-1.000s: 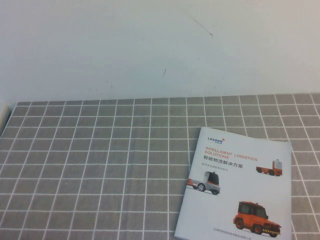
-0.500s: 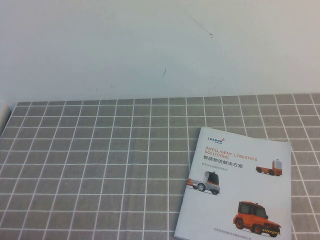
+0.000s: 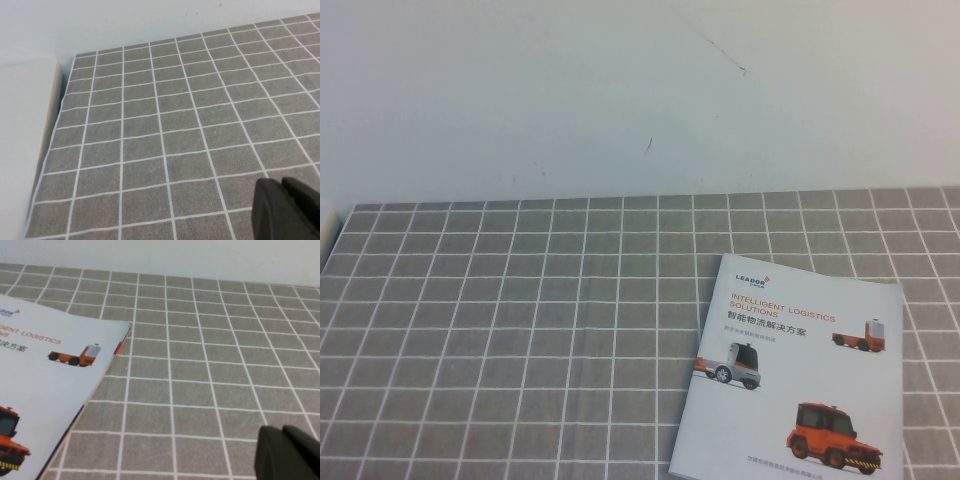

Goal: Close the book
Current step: 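Close the open booklet and leave it lying on the table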

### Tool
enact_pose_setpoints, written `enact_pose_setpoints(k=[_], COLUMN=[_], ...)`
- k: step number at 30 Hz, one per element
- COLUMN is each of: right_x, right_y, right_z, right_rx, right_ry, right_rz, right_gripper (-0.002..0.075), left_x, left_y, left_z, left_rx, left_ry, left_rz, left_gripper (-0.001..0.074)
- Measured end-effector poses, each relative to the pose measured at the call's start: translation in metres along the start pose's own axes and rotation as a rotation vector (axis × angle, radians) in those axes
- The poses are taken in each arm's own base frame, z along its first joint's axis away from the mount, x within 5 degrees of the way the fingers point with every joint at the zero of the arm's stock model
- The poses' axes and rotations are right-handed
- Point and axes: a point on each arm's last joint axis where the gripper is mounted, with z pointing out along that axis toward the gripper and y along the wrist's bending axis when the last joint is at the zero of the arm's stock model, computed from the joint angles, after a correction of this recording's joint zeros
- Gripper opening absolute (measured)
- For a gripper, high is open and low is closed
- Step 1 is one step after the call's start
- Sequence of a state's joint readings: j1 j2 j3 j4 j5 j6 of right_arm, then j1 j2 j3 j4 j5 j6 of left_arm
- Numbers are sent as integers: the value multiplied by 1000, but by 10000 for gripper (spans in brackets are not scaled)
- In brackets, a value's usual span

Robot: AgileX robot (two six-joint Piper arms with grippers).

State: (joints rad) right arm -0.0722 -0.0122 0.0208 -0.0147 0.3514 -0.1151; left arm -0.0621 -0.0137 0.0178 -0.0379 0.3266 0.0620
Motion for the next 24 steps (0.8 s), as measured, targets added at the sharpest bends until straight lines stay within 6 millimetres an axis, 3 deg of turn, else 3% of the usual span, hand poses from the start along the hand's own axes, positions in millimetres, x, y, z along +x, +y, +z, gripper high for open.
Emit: enact_pose_setpoints(k=[24], right_x=[0], right_y=[0], right_z=[0], right_rx=[0], right_ry=[0], right_rz=[0], right_gripper=[-2], left_x=[0], left_y=[1], left_z=[0], left_rx=[-17], left_ry=[-1], left_rz=[-5], left_gripper=[-4])
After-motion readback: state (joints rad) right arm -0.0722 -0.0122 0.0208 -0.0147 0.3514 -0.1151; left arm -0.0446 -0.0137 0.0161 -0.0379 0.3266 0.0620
